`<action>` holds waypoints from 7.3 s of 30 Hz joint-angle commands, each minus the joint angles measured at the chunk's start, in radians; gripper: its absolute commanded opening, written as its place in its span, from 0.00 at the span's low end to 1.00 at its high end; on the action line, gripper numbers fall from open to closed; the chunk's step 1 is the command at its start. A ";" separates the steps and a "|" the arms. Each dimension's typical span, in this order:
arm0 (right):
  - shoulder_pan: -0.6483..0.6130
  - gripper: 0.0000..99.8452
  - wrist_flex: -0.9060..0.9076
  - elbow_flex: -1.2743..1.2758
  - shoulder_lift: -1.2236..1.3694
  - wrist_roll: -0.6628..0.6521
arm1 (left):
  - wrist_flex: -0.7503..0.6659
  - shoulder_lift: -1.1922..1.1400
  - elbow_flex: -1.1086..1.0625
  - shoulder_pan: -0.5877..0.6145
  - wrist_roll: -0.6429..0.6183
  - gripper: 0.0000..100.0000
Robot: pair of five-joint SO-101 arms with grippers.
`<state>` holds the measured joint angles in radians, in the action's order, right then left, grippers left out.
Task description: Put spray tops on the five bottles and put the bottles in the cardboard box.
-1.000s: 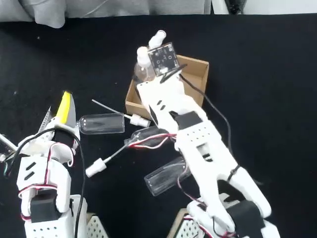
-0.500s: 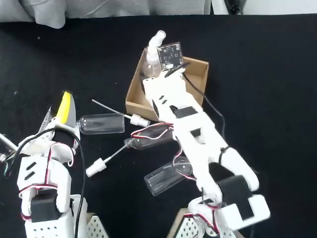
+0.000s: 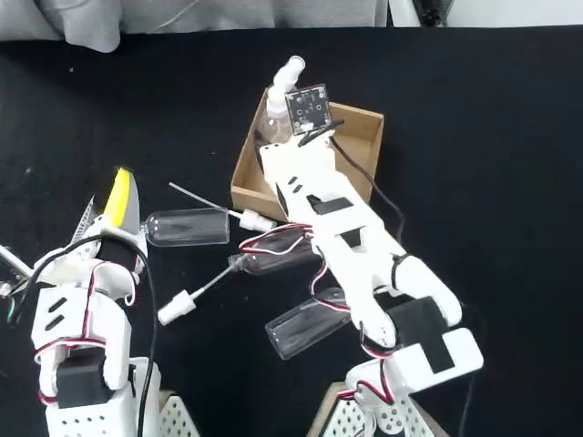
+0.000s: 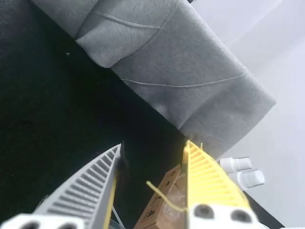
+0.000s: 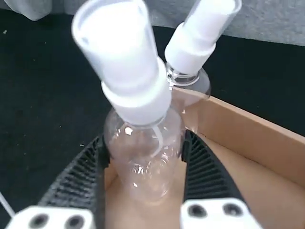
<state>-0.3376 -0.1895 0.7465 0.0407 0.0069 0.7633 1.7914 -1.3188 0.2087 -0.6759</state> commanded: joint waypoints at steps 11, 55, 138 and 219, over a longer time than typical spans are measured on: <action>0.025 0.08 -0.026 -0.117 0.062 0.005 | -0.023 0.012 0.013 0.012 0.002 0.19; 0.021 0.28 0.275 -0.219 0.056 0.002 | -0.023 0.012 0.013 0.013 0.002 0.19; 0.021 0.28 1.335 -0.344 -0.503 -0.160 | -0.052 0.012 -0.007 0.050 0.002 0.20; -0.402 0.28 1.629 -0.248 -0.493 -0.694 | -0.052 0.012 -0.004 0.051 0.002 0.19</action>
<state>-0.7181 1.4645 0.4964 -0.4074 -0.6575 0.7357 1.7914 -1.3372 0.2516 -0.6759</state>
